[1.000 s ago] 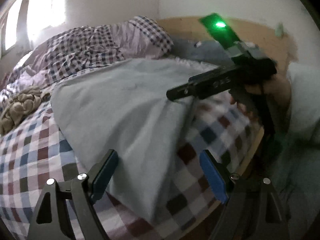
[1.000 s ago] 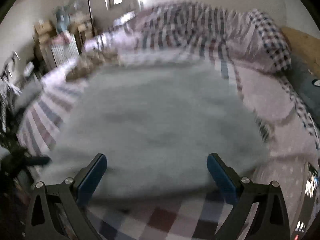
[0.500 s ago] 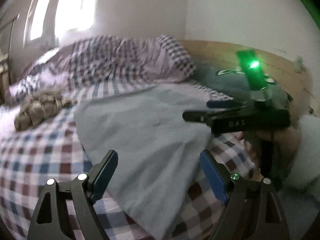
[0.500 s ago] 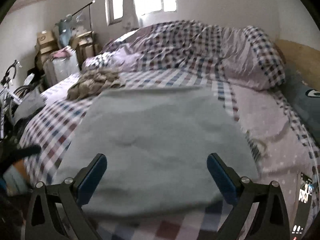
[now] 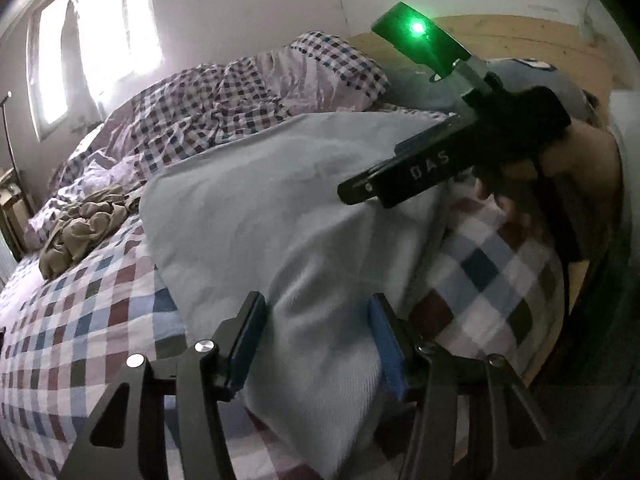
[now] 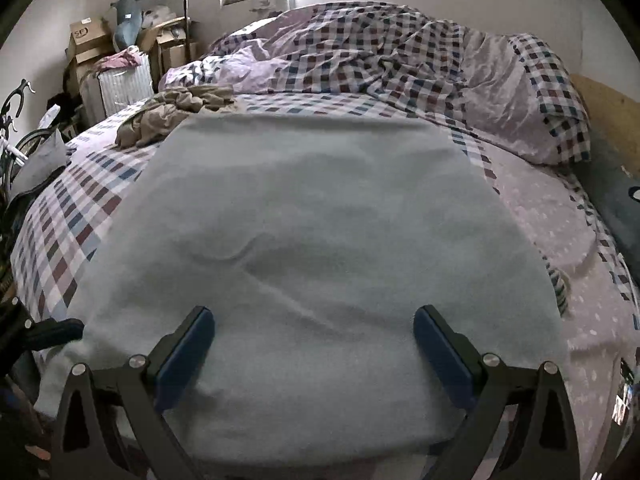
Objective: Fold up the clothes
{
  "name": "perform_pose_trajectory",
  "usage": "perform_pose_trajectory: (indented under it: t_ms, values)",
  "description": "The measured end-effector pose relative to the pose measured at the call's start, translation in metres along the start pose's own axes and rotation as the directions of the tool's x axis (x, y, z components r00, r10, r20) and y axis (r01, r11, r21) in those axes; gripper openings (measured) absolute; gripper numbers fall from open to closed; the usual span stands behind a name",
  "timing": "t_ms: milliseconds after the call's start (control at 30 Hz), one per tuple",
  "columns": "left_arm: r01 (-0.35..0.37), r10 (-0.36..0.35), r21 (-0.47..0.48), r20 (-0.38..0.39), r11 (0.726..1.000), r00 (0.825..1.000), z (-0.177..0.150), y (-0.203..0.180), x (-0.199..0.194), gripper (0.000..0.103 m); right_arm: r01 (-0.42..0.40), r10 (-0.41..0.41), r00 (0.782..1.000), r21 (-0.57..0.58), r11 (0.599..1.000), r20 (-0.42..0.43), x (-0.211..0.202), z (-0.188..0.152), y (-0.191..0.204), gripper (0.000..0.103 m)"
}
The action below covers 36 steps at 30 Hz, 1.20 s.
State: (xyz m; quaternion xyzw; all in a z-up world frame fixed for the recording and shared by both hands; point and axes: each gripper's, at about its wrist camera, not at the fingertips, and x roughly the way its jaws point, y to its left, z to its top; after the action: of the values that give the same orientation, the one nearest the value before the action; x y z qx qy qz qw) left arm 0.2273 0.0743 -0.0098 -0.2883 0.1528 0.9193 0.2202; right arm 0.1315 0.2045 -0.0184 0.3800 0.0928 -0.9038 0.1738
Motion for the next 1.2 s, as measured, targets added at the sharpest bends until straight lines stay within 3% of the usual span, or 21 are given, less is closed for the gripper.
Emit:
perform_pose_trajectory:
  t_ms: [100,200,333,433,533,567,633,733,833,1000,1100,1200]
  values:
    - [0.004,-0.004,0.016,-0.016,1.0,1.0,-0.005,-0.003,-0.006,0.059,0.007,-0.007,1.0,-0.021,1.0,-0.002,-0.004,-0.006,0.001,0.102]
    - [0.012,-0.01,0.051,-0.048,0.999,0.999,-0.011,-0.007,-0.013,0.07,0.017,-0.018,1.0,-0.029,0.999,-0.01,-0.011,-0.011,0.002,0.102]
    - [0.04,-0.038,0.018,-0.096,0.999,0.995,-0.019,-0.001,-0.028,0.071,0.043,-0.044,0.998,-0.026,0.999,-0.033,-0.02,-0.013,0.002,0.102]
    - [0.109,-0.12,-0.122,-0.088,0.986,0.989,-0.018,0.018,-0.045,0.071,0.055,-0.055,0.998,-0.017,0.998,-0.013,-0.031,-0.012,0.001,0.102]
    - [0.165,-0.191,-0.289,-0.065,0.943,0.979,-0.013,0.042,-0.054,0.071,0.06,-0.059,0.998,-0.014,0.998,0.034,-0.043,-0.009,0.002,0.102]
    - [0.189,-0.226,-0.359,-0.065,0.914,0.972,-0.014,0.051,-0.052,0.071,0.059,-0.059,0.997,-0.01,0.998,0.048,-0.046,-0.008,0.002,0.102]
    - [0.235,-0.323,-0.524,-0.081,0.819,0.943,-0.024,0.067,-0.041,0.071,0.058,-0.057,0.996,-0.001,0.998,0.074,-0.051,-0.004,0.002,0.102]
    - [0.278,-0.47,-0.732,-0.065,0.622,0.88,-0.044,0.086,-0.023,0.071,0.059,-0.06,0.994,0.015,0.998,0.095,-0.054,0.0,0.001,0.102]
    - [0.291,-0.526,-0.806,-0.029,0.515,0.85,-0.057,0.087,-0.015,0.073,0.043,-0.045,0.992,0.02,0.999,0.114,-0.057,0.004,0.002,0.102]
    - [0.334,-0.623,-0.89,0.076,0.309,0.778,-0.072,0.086,-0.001,0.077,0.022,-0.024,0.99,0.014,1.0,0.14,-0.063,0.006,0.003,0.102]
    - [0.349,-0.653,-0.91,0.128,0.222,0.747,-0.078,0.083,0.003,0.078,0.006,-0.01,0.987,0.023,1.0,0.159,-0.069,0.006,0.0,0.102]
    - [0.359,-0.671,-0.926,0.193,0.117,0.716,-0.08,0.081,0.008,0.078,-0.008,-0.002,0.984,0.057,0.998,0.179,-0.076,0.005,-0.008,0.102]
